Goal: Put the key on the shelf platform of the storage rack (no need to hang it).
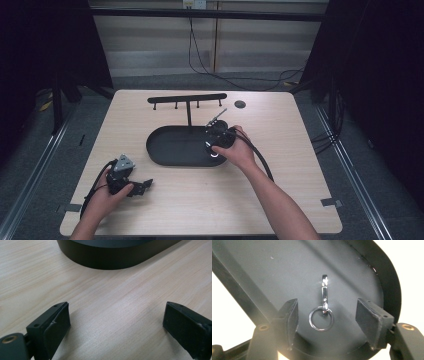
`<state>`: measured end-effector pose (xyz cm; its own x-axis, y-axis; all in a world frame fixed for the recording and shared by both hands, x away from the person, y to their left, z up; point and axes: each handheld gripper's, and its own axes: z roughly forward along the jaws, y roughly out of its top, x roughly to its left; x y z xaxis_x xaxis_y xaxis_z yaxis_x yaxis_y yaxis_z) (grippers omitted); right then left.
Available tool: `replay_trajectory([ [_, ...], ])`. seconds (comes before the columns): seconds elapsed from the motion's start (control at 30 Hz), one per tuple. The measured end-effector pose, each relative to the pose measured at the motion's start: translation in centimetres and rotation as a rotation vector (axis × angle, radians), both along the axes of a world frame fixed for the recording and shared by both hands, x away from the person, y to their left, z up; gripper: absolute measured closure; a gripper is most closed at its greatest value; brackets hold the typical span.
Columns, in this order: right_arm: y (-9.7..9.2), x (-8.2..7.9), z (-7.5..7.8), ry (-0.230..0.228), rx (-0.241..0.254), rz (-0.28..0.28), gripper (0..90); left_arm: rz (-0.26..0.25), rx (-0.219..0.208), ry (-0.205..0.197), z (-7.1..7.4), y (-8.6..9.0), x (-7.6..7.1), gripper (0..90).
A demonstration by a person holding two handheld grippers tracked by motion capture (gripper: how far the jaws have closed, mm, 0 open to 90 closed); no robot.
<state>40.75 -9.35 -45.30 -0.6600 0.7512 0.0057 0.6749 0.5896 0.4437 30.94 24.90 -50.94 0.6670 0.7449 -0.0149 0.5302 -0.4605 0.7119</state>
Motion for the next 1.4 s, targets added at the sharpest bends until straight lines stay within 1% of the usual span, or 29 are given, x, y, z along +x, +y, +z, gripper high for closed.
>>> replay_trajectory([
  [0.13,-0.2,-0.2,0.3,-0.005,0.011,-0.004,31.1,0.0,0.0,0.0,0.0,0.0,0.0,7.0],
  [0.2,-0.4,-0.4,0.7,-0.007,0.025,-0.005,30.2,0.001,0.001,-0.001,0.0,0.0,0.0,7.0],
  [0.33,-0.6,-0.5,0.9,-0.013,0.029,-0.006,29.8,0.001,0.001,-0.002,0.0,0.0,0.0,7.1],
  [0.63,-1.3,-0.8,1.5,-0.007,0.038,-0.007,30.0,0.001,0.0,-0.001,0.0,0.0,0.0,7.0],
  [0.83,-1.8,-1.3,2.0,-0.008,0.046,0.005,30.0,0.001,0.0,-0.002,0.0,0.0,0.0,7.0],
  [1.1,-2.4,-2.0,3.1,-0.019,0.065,0.021,30.0,0.0,0.0,-0.001,0.0,0.0,0.0,7.0],
  [1.4,-3.1,-2.7,3.8,-0.018,0.078,0.037,30.1,0.001,0.001,-0.001,0.0,0.0,0.0,7.0],
])
